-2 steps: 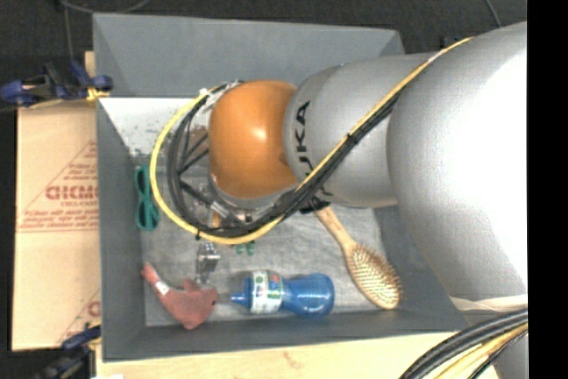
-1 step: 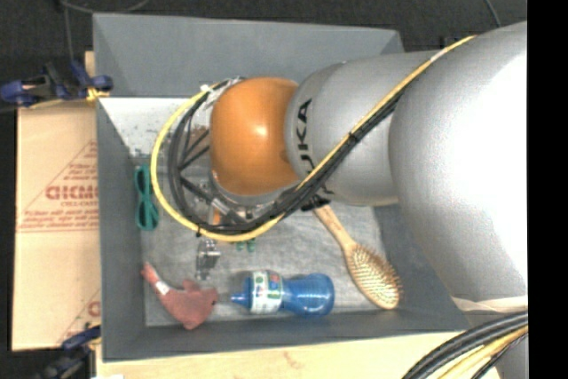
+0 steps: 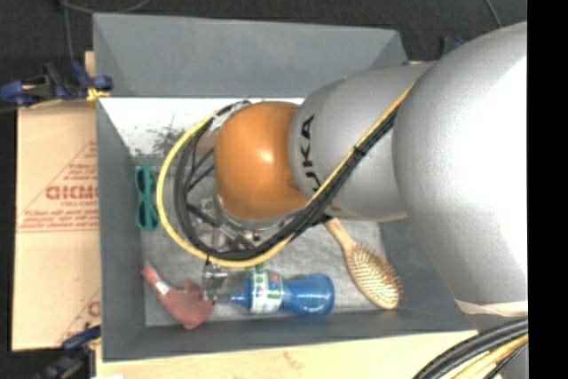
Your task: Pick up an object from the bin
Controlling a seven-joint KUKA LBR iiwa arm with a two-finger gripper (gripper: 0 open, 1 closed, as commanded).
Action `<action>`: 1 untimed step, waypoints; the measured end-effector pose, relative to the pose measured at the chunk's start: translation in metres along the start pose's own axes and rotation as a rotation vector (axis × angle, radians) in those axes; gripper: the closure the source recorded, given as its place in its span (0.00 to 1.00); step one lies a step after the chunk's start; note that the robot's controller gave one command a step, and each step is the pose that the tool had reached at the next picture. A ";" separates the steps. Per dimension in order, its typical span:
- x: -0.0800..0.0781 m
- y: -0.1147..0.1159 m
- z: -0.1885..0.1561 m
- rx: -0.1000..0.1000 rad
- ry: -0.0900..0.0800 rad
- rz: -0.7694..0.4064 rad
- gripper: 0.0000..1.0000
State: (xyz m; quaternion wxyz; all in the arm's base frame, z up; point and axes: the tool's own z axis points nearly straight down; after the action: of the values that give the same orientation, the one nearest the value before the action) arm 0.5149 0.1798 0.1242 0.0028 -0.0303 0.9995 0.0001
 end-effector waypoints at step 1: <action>0.029 -0.041 0.007 -0.001 0.004 -0.145 0.00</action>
Offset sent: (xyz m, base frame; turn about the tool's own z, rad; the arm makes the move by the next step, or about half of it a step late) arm -0.0306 -0.0759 -0.0542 -0.2738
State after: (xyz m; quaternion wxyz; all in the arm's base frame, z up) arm 0.4888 0.1368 0.1172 0.0010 -0.1027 0.9947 0.0004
